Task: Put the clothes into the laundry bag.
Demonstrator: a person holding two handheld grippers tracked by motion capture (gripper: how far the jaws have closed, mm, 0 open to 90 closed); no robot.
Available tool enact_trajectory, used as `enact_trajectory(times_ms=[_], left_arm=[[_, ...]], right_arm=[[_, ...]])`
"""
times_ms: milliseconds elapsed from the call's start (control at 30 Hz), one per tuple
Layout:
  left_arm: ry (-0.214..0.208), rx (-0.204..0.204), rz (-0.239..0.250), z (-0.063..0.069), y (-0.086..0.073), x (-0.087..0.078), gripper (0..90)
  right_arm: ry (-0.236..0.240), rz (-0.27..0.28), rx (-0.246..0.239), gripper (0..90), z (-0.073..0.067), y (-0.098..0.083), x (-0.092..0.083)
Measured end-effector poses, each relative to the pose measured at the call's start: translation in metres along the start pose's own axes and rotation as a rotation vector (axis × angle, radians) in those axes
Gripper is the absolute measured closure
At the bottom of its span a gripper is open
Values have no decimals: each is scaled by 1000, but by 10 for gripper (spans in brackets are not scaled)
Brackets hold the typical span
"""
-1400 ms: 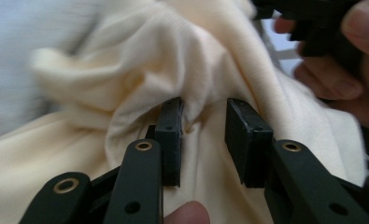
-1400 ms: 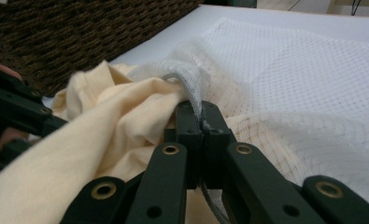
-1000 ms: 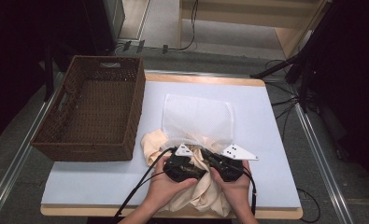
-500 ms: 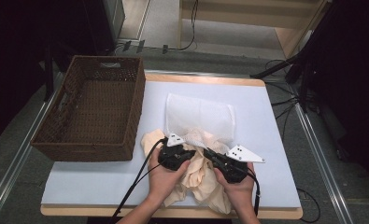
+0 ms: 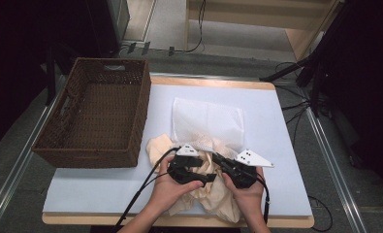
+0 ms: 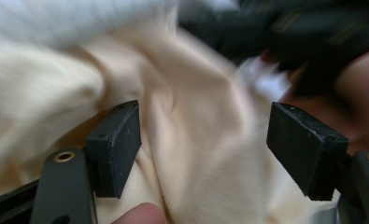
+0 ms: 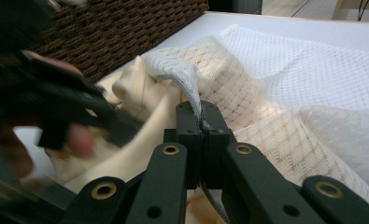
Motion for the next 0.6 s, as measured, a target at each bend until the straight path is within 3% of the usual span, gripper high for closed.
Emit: enact_trajectory(times_ms=[67, 100, 167, 233, 333, 400, 467, 533, 600], left_arm=[[56, 36, -11, -1, -3, 8, 437], [64, 34, -5, -1, -2, 8, 550], [59, -7, 6, -7, 0, 3, 764], [98, -47, 75, -10, 4, -7, 847], [135, -121, 205, -15, 10, -22, 852], [169, -133, 237, -16, 11, -22, 852], [191, -116, 171, -17, 9, -8, 843], [160, -116, 83, -22, 3, 11, 807], [122, -100, 91, -21, 0, 11, 762]], right_arm=[[1, 3, -2, 889, -1, 0, -1], [1, 7, -1, 889, -1, 0, -2], [0, 12, -6, 889, -1, 0, -3], [-1, 15, -3, 889, -2, 1, -5], [-4, 25, -5, 889, -2, 1, -7], [-8, 41, -15, 890, -4, 3, -9], [-14, 43, -26, 890, -7, 5, -9], [-15, 37, -26, 890, -6, 4, -8], [-17, 30, -17, 890, -4, 2, -8]])
Point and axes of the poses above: each handheld gripper's, and its own axes: x roughly forward along the jaws, y roughly out of its top, z roughly to its right, the point moved 1 cm from there along x, roughly forward along the jaws, and after that the axes turned 13 degrees about y, right-handed, at the moved point
